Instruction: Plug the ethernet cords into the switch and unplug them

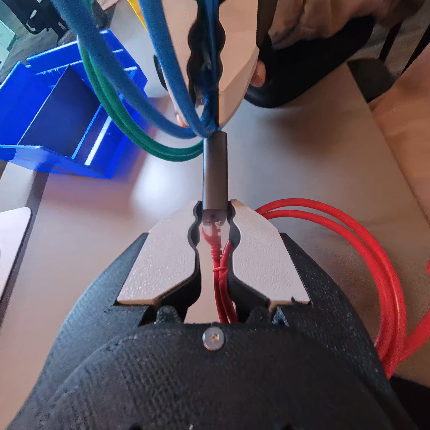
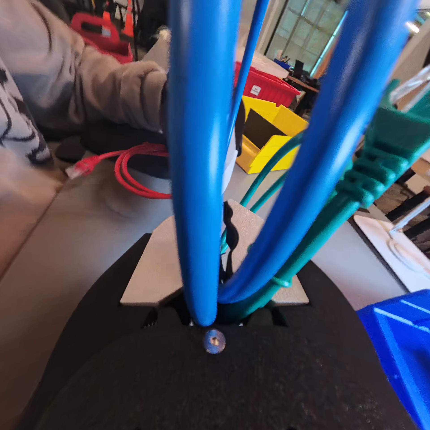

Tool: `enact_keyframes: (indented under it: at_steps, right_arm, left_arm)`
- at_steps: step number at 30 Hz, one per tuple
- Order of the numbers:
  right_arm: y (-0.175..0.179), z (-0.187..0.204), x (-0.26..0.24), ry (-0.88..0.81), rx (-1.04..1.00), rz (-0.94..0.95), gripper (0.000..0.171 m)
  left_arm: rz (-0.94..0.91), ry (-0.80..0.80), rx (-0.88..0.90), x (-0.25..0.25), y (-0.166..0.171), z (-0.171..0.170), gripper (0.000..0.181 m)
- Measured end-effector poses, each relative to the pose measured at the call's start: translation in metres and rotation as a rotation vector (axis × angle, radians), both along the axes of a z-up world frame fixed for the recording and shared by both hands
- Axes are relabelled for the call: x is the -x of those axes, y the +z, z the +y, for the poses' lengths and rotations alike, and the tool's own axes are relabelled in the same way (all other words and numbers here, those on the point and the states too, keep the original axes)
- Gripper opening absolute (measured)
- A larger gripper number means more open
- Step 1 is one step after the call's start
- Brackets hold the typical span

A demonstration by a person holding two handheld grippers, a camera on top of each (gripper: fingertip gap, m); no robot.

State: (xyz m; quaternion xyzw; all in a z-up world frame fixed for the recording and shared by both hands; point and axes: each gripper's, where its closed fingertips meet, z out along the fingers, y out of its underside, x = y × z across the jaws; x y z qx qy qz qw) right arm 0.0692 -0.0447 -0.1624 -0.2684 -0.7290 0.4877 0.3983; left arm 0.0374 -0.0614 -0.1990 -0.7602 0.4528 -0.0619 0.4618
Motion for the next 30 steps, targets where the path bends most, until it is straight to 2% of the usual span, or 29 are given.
enact_keyframes:
  at_steps: [1, 3, 5, 9, 13, 17, 22, 25, 27, 29, 30]
  right_arm:
    - [0.004, 0.003, 0.000, -0.011, 0.052, -0.001, 0.019]
    - [0.016, 0.013, 0.001, -0.044, 0.159, 0.005, 0.025]
    - [0.025, 0.032, 0.001, -0.105, 0.226, 0.016, 0.039]
    - [0.026, 0.068, 0.002, -0.239, 0.319, -0.012, 0.057]
    - [0.036, 0.095, -0.003, -0.370, 0.339, 0.041, 0.055]
    - [0.024, 0.076, 0.003, -0.401, 0.065, 0.037, 0.049]
    - [-0.001, 0.034, 0.028, -0.419, -0.476, 0.112, 0.052]
    - [-0.003, 0.033, 0.046, -0.482, -0.859, 0.232, 0.058]
    - [-0.009, 0.037, 0.060, -0.495, -1.044, 0.271, 0.061]
    - [-0.012, 0.038, 0.073, -0.496, -1.145, 0.325, 0.056]
    - [-0.007, 0.039, 0.076, -0.492, -1.201, 0.371, 0.045]
  left_arm:
    - [-0.039, 0.007, 0.004, 0.001, 0.004, 0.000, 0.021]
    - [-0.134, 0.023, 0.004, 0.006, 0.013, 0.000, 0.021]
    - [-0.260, 0.038, 0.021, 0.012, 0.022, 0.000, 0.021]
    - [-0.448, 0.100, 0.072, 0.028, 0.028, 0.004, 0.021]
    - [-0.636, 0.151, 0.124, 0.043, 0.037, 0.009, 0.021]
    - [-0.812, 0.218, 0.190, 0.052, 0.038, 0.018, 0.021]
    - [-1.049, 0.324, 0.289, 0.052, 0.035, 0.033, 0.021]
    - [-1.097, 0.350, 0.342, 0.046, 0.030, 0.039, 0.021]
    - [-1.136, 0.347, 0.382, 0.038, 0.029, 0.042, 0.021]
    - [-1.189, 0.347, 0.409, 0.031, 0.032, 0.045, 0.021]
    - [-1.211, 0.353, 0.402, 0.033, 0.034, 0.046, 0.021]
